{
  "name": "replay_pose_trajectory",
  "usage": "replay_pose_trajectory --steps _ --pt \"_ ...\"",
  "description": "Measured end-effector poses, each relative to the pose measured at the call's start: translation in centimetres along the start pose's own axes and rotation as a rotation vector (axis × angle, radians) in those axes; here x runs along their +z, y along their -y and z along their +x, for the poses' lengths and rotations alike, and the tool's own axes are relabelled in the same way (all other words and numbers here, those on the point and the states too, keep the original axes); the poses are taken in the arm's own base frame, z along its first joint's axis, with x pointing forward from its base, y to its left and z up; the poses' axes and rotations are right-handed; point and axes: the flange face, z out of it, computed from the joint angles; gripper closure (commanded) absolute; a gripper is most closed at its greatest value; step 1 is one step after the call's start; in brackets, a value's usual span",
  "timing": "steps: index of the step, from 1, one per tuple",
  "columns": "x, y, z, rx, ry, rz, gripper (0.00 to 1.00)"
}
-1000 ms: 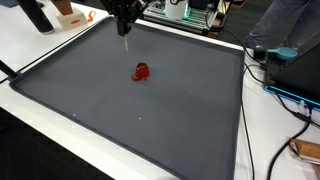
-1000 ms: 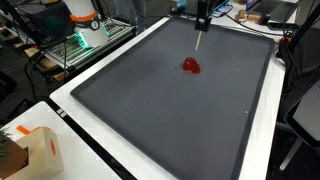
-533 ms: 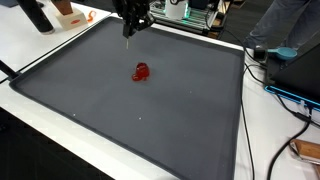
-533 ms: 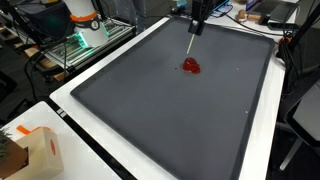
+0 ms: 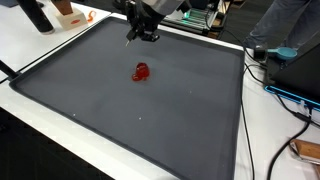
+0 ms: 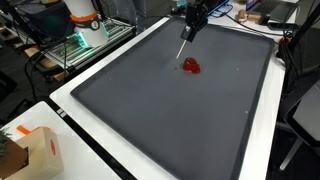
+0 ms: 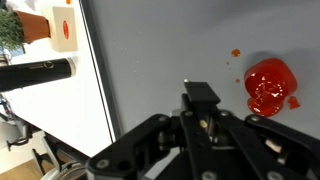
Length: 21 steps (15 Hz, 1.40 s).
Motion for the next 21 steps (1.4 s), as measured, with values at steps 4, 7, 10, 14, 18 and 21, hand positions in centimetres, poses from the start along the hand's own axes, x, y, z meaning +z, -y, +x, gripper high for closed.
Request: replay_pose_trajectory --steps 4,7,10,14,18,21 --pt "1.4 2.0 -0.1 0.08 -0.004 -0.143 0.97" --pt "2.5 3.3 0.4 0.115 -0.014 -0.219 0.97" --pt "3.5 4.2 1.1 0.14 -0.023 -0.273 0.97" --pt "4.6 5.2 2.0 0.165 -0.037 -0.318 0.97" --pt "5.4 5.8 2.6 0.177 -0.036 -0.337 0.97" --pt "5.6 5.9 3.0 0.182 -0.035 -0.338 0.97"
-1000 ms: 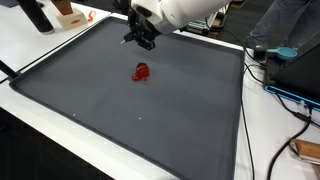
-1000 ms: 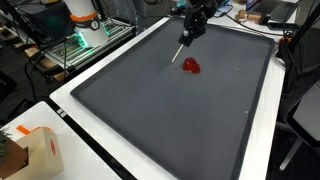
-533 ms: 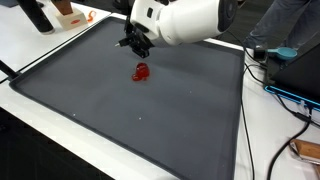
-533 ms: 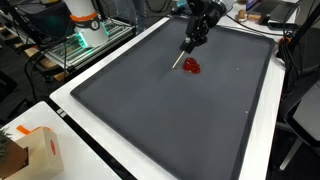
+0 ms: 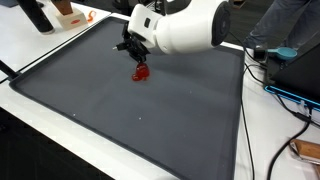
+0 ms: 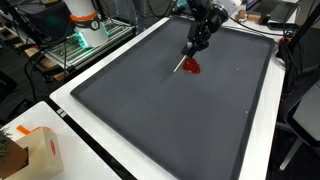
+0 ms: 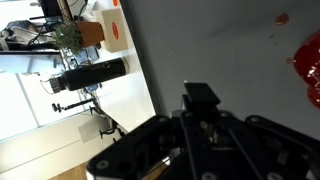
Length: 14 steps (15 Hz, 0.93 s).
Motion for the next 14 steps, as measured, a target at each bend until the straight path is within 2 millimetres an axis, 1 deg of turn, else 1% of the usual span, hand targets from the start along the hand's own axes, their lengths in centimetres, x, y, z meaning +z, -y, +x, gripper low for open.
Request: replay_pose_trajectory --steps 4,8,11,14 --pt "0.1 -0.3 0.6 0.001 0.003 0.005 0.97" --pt "0.3 -1.1 1.4 -0.032 0.008 0.016 0.97" --pt "0.0 -2.2 2.3 -0.07 -0.005 0.054 0.97" --pt "-0.9 -3.8 3.6 -0.106 -0.036 0.121 0.97"
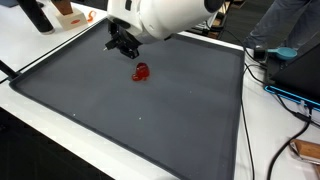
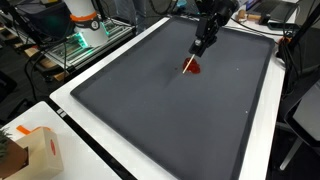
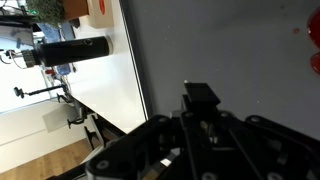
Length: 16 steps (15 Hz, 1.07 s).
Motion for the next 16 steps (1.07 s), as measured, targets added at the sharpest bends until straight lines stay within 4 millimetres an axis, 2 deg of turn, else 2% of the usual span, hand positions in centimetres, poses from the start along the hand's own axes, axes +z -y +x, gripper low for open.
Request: replay_pose_trajectory --steps 7,16 --pt "-2.6 -4.9 1.6 -0.089 -0.036 0.239 0.97" --pt "-4.2 -11.7 0.7 -0.23 0.013 0.608 0.97"
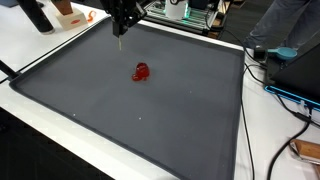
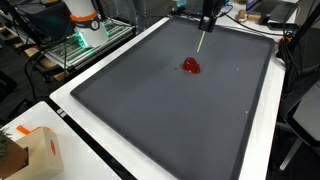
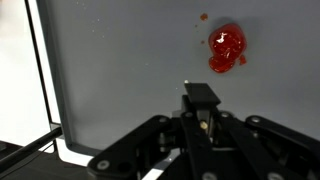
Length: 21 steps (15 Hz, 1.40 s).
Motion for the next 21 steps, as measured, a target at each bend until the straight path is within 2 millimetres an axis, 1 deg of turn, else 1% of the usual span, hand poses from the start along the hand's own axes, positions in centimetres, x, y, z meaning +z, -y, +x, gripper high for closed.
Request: replay_pose_trajectory --steps 4,8,18,19,21 --pt "-1.1 -1.6 -1.3 -0.043 0.02 0.108 0.97" --pt "-1.5 -2.5 -2.4 -0.077 0.029 0.178 0.97" --pt "-1.8 -2.8 -3.7 -0.128 0.023 0.255 0.97" --pt "-1.8 -2.8 -3.7 -0.136 0.022 0.258 0.87" --pt "-1.8 -2.8 -3.7 -0.137 0.021 0.258 0.87"
